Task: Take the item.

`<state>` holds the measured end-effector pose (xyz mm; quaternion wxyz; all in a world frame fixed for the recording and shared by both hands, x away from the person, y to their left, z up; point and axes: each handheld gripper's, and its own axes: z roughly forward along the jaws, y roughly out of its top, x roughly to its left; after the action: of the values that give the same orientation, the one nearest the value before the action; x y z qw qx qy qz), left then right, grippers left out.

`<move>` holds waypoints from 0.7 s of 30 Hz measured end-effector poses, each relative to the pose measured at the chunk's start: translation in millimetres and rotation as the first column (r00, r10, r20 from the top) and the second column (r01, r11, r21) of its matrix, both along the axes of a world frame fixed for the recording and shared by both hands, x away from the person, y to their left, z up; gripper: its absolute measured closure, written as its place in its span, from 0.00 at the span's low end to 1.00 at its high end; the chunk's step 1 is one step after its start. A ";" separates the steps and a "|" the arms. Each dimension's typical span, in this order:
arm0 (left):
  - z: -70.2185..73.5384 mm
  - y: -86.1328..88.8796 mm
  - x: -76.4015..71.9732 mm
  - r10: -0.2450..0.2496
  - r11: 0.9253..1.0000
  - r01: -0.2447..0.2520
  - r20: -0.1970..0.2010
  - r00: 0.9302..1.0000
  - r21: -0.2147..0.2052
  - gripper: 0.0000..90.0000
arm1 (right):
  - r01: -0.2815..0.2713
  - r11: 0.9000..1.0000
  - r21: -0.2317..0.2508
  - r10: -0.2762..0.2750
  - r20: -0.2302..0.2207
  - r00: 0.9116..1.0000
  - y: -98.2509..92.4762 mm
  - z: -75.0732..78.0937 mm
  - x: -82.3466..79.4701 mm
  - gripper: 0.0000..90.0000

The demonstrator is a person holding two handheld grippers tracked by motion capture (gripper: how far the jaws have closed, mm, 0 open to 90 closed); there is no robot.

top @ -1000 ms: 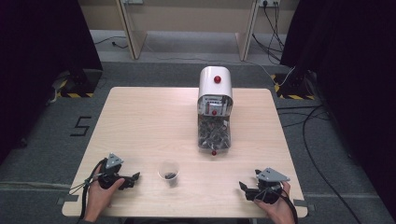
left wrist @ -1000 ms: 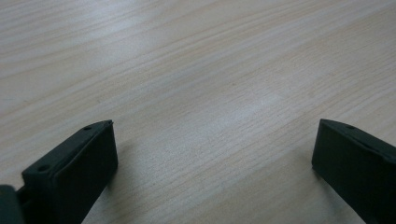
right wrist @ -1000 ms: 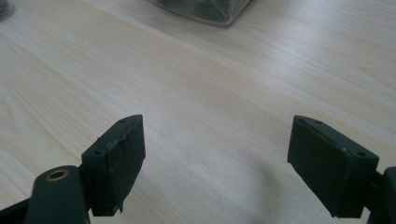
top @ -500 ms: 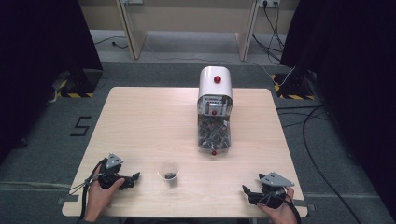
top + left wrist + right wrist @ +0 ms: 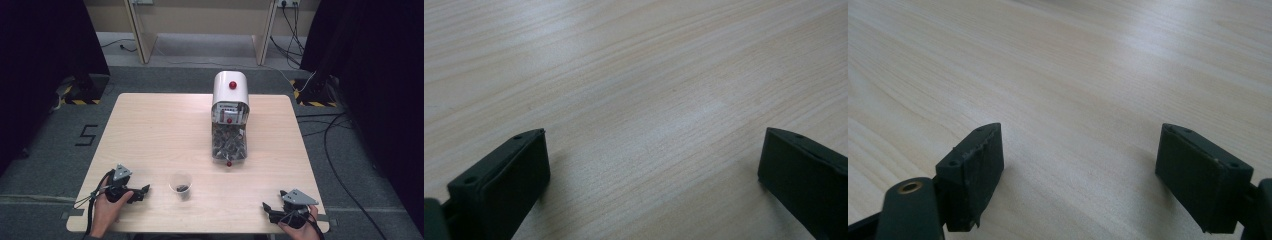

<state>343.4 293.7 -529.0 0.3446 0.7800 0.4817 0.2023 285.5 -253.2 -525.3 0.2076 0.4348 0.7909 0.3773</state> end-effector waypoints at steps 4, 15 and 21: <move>0.0 0.0 0.0 0.000 1.000 0.000 0.000 1.000 0.000 0.00 | 0.002 1.000 -0.002 -0.002 0.006 1.000 -0.4 -0.8 -1.7 0.22; 0.0 0.0 0.0 0.000 1.000 0.000 0.000 1.000 0.000 0.00 | 0.000 1.000 0.006 0.000 0.028 1.000 -2.6 -4.5 -10.0 0.18; 0.0 0.0 0.0 0.000 1.000 0.000 0.000 1.000 0.001 0.00 | 0.000 1.000 0.017 -0.001 0.045 0.999 -3.0 -7.0 -11.8 0.17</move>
<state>343.4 293.7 -528.9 0.3444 0.7802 0.4815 0.2023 273.7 -256.2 -532.3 0.2220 0.4282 0.7826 0.3935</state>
